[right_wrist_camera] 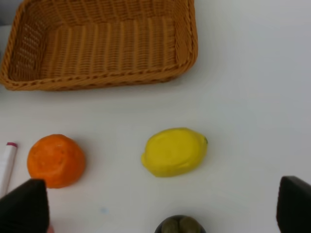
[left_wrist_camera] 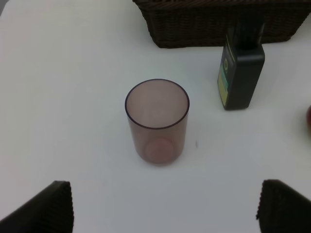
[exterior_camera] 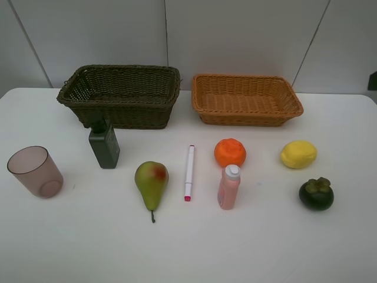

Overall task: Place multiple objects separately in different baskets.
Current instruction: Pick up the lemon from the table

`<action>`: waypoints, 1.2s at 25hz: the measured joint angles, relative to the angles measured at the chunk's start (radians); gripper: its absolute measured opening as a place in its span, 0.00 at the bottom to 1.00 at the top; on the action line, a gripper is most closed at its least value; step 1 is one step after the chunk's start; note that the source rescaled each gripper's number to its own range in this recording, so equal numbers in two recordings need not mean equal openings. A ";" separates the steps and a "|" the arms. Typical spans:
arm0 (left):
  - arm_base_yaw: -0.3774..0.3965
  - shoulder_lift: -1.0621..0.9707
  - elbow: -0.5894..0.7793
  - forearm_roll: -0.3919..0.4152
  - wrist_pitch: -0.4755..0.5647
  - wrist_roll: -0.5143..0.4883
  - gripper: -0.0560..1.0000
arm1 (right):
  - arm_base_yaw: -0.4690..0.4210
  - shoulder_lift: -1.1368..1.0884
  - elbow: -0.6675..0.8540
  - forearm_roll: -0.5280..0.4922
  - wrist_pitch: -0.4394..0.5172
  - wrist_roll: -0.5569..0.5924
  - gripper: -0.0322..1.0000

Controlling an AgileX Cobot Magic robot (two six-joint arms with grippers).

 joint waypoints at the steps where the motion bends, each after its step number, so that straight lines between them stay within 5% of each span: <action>1: 0.000 0.000 0.000 0.000 0.000 0.000 1.00 | 0.000 0.048 -0.022 0.000 -0.001 0.000 0.99; 16: 0.000 0.000 0.000 0.000 0.000 0.000 1.00 | 0.000 0.584 -0.215 -0.028 -0.006 0.000 0.99; 30: 0.000 0.000 0.000 0.000 0.000 0.000 1.00 | 0.000 0.867 -0.220 -0.024 -0.170 0.000 0.99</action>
